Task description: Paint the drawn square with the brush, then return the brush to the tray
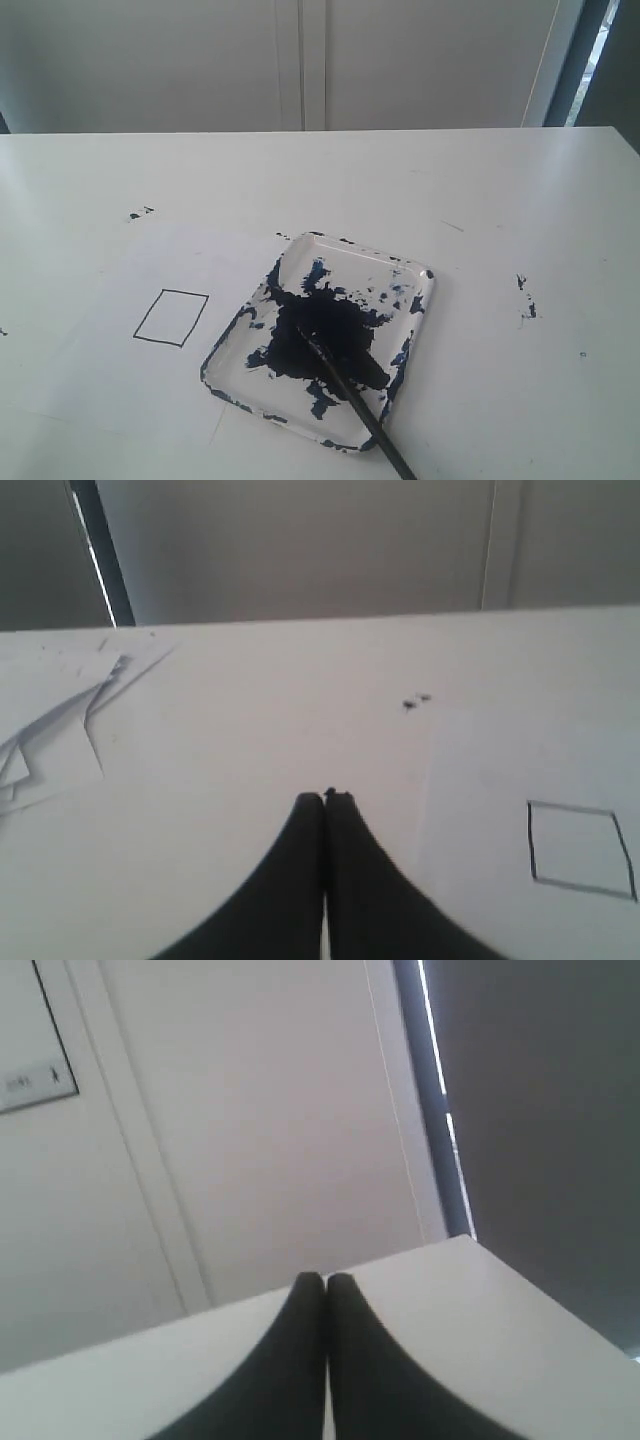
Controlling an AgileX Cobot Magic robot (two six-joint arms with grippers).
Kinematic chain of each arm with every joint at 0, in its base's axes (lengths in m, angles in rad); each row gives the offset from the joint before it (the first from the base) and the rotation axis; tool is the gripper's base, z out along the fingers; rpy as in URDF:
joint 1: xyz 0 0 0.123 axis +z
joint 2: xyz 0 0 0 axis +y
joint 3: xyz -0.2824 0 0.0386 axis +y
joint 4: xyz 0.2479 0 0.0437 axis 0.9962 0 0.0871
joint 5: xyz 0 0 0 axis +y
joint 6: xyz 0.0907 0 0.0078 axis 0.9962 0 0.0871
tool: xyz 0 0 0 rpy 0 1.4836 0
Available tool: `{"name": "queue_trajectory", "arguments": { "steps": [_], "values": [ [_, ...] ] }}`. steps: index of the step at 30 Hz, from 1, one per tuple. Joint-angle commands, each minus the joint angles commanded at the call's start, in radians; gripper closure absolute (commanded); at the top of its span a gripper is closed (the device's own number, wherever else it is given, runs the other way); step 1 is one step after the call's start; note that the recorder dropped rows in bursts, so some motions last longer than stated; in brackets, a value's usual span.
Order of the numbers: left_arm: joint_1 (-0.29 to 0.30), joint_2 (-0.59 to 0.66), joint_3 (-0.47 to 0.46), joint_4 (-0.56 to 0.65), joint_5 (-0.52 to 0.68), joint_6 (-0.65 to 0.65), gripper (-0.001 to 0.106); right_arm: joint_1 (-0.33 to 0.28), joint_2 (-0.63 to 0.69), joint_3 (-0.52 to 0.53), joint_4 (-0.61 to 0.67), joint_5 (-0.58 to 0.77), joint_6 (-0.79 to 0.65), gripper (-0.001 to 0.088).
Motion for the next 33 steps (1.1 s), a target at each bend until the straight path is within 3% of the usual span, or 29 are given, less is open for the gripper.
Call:
{"name": "queue_trajectory", "arguments": {
  "steps": [7, 11, 15, 18, 20, 22, 24, 27, 33],
  "values": [
    [0.0, 0.0, 0.0, 0.0, -0.179, -0.038, 0.105, 0.0, 0.0, 0.0, 0.0, -0.045, 0.012, 0.0868],
    [0.0, 0.0, 0.0, 0.0, -0.234, -0.184, 0.105, 0.0, 0.0, 0.0, 0.016, -0.091, 0.029, 0.0868],
    [0.0, 0.0, 0.0, 0.007, -0.262, -0.374, 0.105, 0.0, 0.0, 0.0, 0.034, -0.111, 0.173, 0.0868],
    [0.0, 0.0, 0.0, 0.007, -0.321, -0.401, 0.105, 0.002, 0.0, 0.0, 0.027, -0.113, 0.204, 0.0868],
    [0.0, 0.0, 0.0, 0.06, -0.276, -0.457, 0.105, 0.002, 0.0, -0.001, -0.001, -0.109, 0.243, 0.0868],
    [0.0, 0.0, -0.048, 0.238, -0.159, -0.523, 0.105, 0.006, 0.0, -0.029, -0.111, -0.116, 0.309, 0.0868],
    [0.0, 0.0, -0.102, 0.471, -0.078, -0.715, 0.105, 0.021, 0.005, -0.074, -0.28, -0.126, 0.395, 0.0868],
    [0.0, 0.041, -0.173, 0.801, -0.07, -0.914, 0.105, 0.051, 0.03, -0.139, -0.597, -0.169, 0.625, 0.0868],
    [0.0, 0.126, -0.239, 1.181, -0.105, -1.103, 0.105, 0.071, 0.149, -0.23, -1.243, -0.364, 1.081, 0.0868]
  ]
}}
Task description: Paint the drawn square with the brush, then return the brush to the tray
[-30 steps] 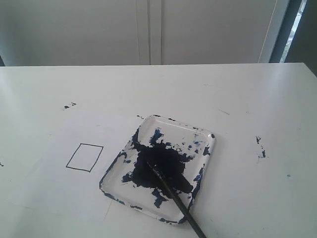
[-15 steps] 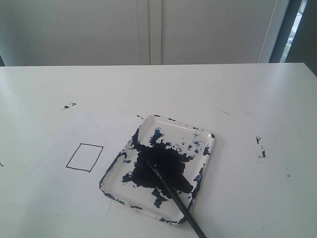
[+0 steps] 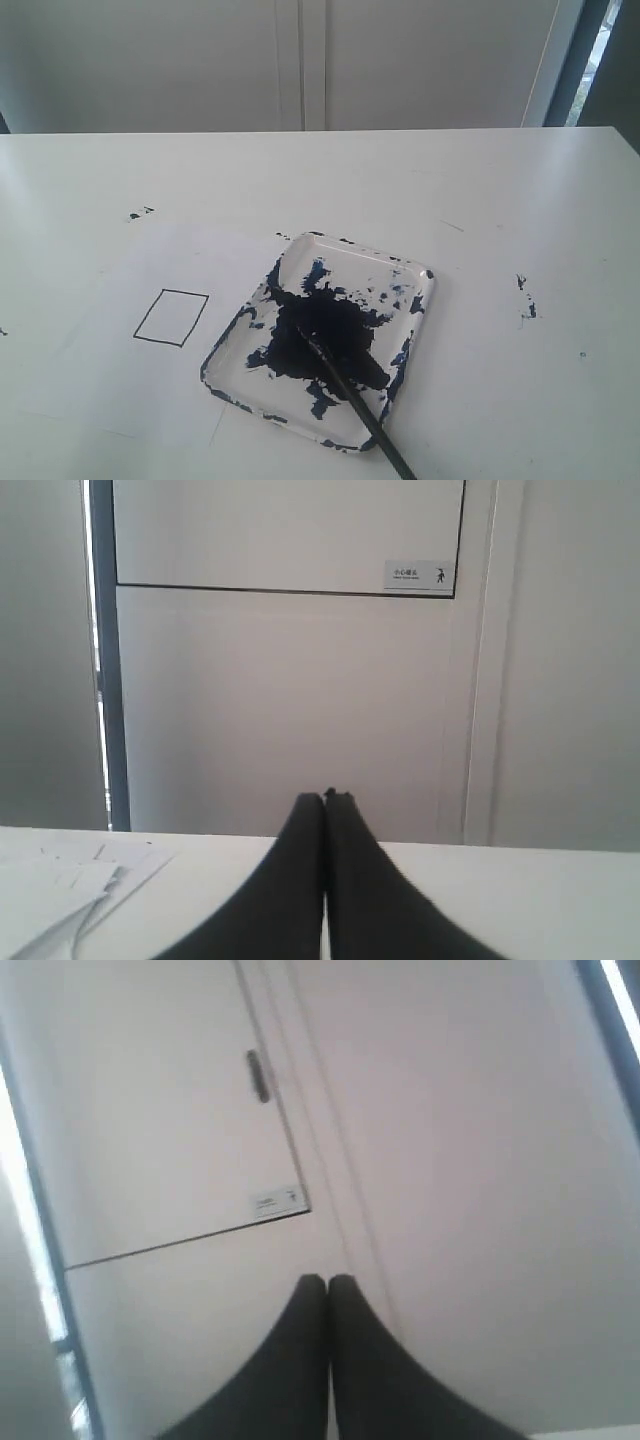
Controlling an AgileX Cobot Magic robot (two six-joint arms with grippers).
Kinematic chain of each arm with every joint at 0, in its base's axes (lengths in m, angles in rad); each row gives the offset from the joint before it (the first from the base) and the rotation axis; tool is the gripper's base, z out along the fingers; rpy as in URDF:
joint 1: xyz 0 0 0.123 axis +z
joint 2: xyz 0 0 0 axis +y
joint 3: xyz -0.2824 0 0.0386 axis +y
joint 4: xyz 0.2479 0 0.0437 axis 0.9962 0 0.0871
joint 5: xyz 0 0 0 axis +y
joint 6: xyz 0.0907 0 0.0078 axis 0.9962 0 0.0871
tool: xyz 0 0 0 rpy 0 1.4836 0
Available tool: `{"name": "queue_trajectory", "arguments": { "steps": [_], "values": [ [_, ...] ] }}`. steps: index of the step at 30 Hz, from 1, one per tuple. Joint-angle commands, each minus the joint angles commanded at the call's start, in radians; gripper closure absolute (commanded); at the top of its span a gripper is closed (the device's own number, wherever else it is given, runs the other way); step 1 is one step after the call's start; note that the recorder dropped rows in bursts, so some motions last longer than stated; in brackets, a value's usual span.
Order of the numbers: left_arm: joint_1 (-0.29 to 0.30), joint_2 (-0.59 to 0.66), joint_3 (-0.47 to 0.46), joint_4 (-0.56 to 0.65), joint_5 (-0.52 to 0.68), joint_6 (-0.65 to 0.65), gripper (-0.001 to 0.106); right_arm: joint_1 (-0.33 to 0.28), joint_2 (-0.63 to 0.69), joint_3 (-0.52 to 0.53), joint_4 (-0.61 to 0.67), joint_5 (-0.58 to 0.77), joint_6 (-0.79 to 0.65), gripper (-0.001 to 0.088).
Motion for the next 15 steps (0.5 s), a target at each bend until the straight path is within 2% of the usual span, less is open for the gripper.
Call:
{"name": "queue_trajectory", "arguments": {
  "steps": [1, 4, 7, 11, 15],
  "values": [
    [0.0, 0.01, -0.002, 0.043, -0.018, -0.019, 0.105, 0.0, 0.025, -0.013, -0.086, -0.029, 0.049, 0.0868],
    [0.0, 0.046, -0.002, 0.143, -0.071, -0.131, 0.105, 0.0, 0.09, -0.043, -0.228, -0.043, 0.165, 0.0868],
    [-0.009, 0.079, -0.006, 0.292, -0.09, -0.202, 0.105, 0.0, 0.147, -0.066, -0.308, -0.043, 0.196, 0.0868],
    [-0.037, 0.107, -0.008, 0.467, -0.099, -0.299, 0.105, 0.0, 0.224, -0.097, -0.41, -0.125, 0.234, 0.0868],
    [-0.041, 0.127, -0.008, 0.645, -0.096, -0.511, 0.105, 0.0, 0.309, -0.114, -0.467, -0.199, 0.299, 0.0868]
  ]
}}
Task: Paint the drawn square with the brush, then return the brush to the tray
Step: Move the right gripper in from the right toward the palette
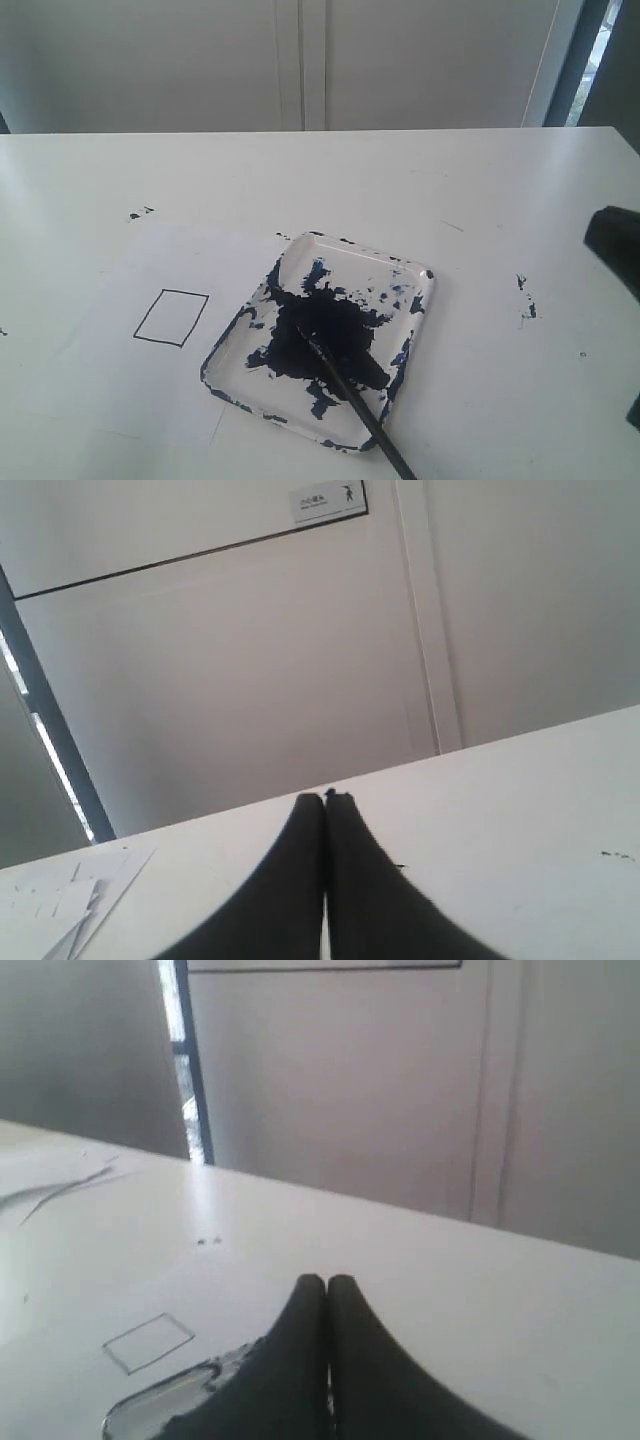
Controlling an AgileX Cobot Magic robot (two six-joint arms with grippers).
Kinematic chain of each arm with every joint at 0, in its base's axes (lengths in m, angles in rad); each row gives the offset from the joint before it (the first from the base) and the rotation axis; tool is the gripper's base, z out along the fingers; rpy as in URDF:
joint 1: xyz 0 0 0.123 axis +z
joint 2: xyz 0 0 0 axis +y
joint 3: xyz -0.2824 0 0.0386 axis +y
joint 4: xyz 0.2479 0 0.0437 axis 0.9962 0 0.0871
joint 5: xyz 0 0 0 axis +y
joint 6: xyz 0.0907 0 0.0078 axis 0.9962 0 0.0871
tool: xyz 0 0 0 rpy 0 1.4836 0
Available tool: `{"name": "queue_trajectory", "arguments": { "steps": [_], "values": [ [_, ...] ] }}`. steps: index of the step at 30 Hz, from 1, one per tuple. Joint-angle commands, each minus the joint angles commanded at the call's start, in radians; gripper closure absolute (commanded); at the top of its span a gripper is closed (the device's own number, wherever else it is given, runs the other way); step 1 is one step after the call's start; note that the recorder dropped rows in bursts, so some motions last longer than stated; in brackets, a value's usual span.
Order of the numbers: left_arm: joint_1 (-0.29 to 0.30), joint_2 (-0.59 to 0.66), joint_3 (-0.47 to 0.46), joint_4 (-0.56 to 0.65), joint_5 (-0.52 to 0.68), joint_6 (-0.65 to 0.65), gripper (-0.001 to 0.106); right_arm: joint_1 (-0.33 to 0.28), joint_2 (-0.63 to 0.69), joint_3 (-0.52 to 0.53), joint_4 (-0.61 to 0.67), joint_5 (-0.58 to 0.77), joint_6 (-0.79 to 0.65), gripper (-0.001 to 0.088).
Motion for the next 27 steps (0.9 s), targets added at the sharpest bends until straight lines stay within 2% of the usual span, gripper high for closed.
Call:
{"name": "queue_trajectory", "arguments": {
  "steps": [2, 9, 15, 18, 23, 27],
  "values": [
    [0.0, 0.011, 0.0, 0.015, -0.024, -0.075, 0.105, 0.0, 0.046, -0.003, 0.0, -0.032, 0.018, 0.0868],
    [0.0, 0.056, 0.0, 0.015, -0.073, -0.065, 0.105, 0.0, 0.163, -0.003, 0.0, -0.12, 0.018, 0.0868],
    [0.0, 0.121, 0.0, 0.015, -0.111, -0.118, 0.105, 0.0, 0.233, -0.003, 0.0, -0.151, 0.018, 0.0868],
    [0.0, 0.173, -0.002, 0.015, -0.129, -0.149, 0.105, 0.0, 0.258, -0.003, 0.0, -0.196, 0.018, 0.0868],
    [0.0, 0.264, -0.024, 0.015, -0.173, -0.216, 0.105, 0.0, 0.267, -0.003, 0.0, -0.197, 0.016, 0.0868],
    [0.0, 0.34, -0.047, 0.015, -0.214, -0.178, 0.105, 0.0, 0.267, -0.003, 0.0, -0.197, 0.016, 0.0868]
  ]
}}
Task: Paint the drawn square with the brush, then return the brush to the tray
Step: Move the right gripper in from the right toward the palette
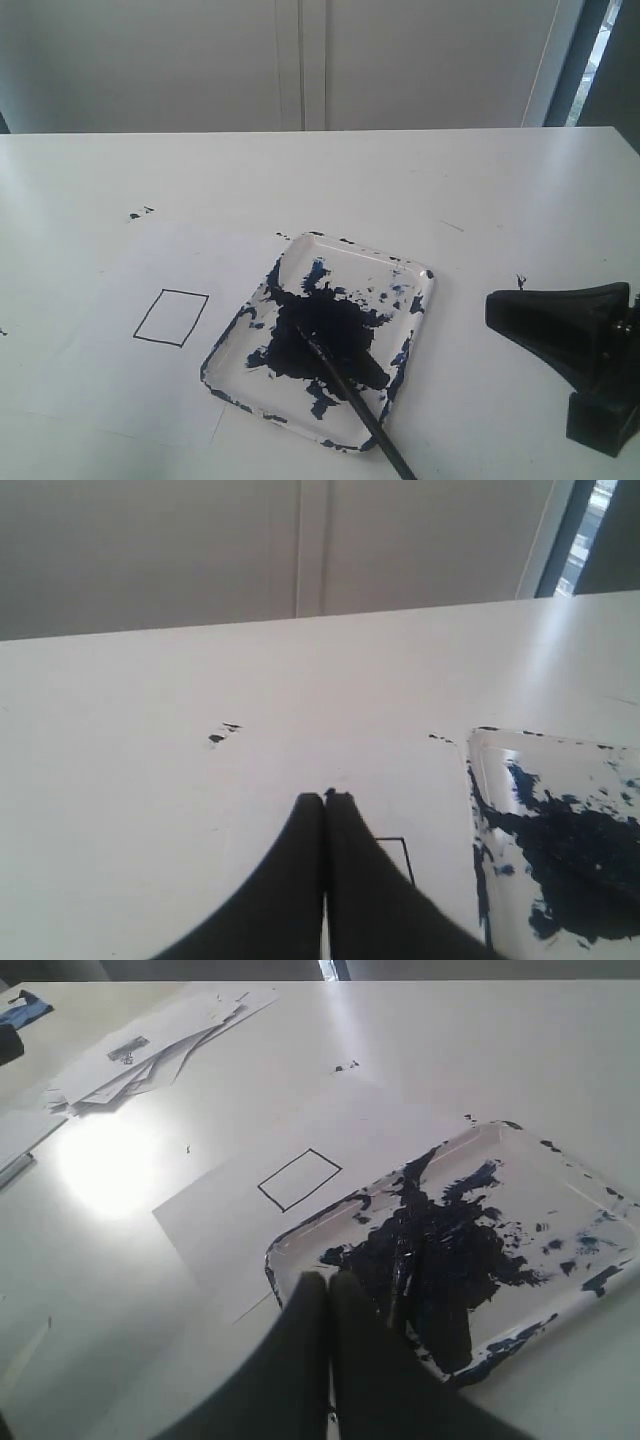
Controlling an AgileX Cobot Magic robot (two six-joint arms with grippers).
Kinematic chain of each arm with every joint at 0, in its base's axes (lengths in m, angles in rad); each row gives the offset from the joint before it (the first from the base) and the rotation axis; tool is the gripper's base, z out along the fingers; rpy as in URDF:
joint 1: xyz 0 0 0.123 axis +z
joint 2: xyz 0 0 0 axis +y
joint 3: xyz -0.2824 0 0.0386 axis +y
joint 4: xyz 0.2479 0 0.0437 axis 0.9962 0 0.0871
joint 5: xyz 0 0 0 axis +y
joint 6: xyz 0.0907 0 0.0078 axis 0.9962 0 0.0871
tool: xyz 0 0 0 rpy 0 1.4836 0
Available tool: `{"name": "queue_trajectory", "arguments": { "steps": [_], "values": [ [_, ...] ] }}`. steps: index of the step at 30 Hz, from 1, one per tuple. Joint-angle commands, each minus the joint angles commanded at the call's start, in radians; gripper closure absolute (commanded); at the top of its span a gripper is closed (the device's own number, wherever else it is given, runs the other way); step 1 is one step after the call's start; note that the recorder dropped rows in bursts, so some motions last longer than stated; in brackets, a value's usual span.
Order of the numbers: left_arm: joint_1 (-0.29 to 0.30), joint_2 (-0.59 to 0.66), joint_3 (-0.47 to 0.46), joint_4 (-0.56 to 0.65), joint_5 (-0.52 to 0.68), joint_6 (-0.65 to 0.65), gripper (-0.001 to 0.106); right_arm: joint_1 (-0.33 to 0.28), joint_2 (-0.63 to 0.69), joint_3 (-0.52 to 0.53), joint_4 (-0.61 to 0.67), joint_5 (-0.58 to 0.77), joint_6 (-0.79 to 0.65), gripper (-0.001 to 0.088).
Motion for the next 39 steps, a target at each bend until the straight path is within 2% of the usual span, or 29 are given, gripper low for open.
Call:
{"name": "queue_trajectory", "arguments": {
  "steps": [16, 19, 22, 28, 30, 32, 35, 39],
  "values": [
    [0.0, 0.139, -0.016, 0.0, -0.007, -0.016, 0.105, 0.0, 0.001, 0.0, 0.0, -0.032, 0.0, 0.0868],
    [0.0, 0.146, -0.016, 0.0, -0.005, 0.028, 0.105, 0.0, 0.001, 0.0, 0.0, -0.033, 0.0, 0.0868],
    [0.0, 0.151, -0.016, 0.0, -0.027, 0.02, 0.105, 0.0, 0.001, 0.0, 0.0, -0.063, 0.0, 0.0868],
    [0.0, 0.154, -0.016, 0.0, -0.061, 0.065, 0.105, 0.0, 0.064, 0.031, 0.0, -0.087, 0.019, 0.0868],
    [0.0, 0.154, -0.016, 0.0, -0.057, 0.065, 0.105, 0.025, 0.074, 0.03, 0.0, -0.082, -0.036, 0.0868],
    [0.0, 0.154, -0.016, 0.0, -0.057, 0.065, 0.105, 0.056, 0.074, 0.03, 0.0, -0.041, -0.067, 0.0868],
    [0.0, 0.154, -0.016, 0.0, -0.049, 0.067, 0.105, 0.095, 0.074, 0.03, 0.0, 0.112, -0.068, 0.0868],
    [0.0, 0.154, -0.016, 0.0, 0.014, 0.07, 0.105, 0.11, 0.074, 0.03, 0.0, 0.153, -0.052, 0.0868]
  ]
}}
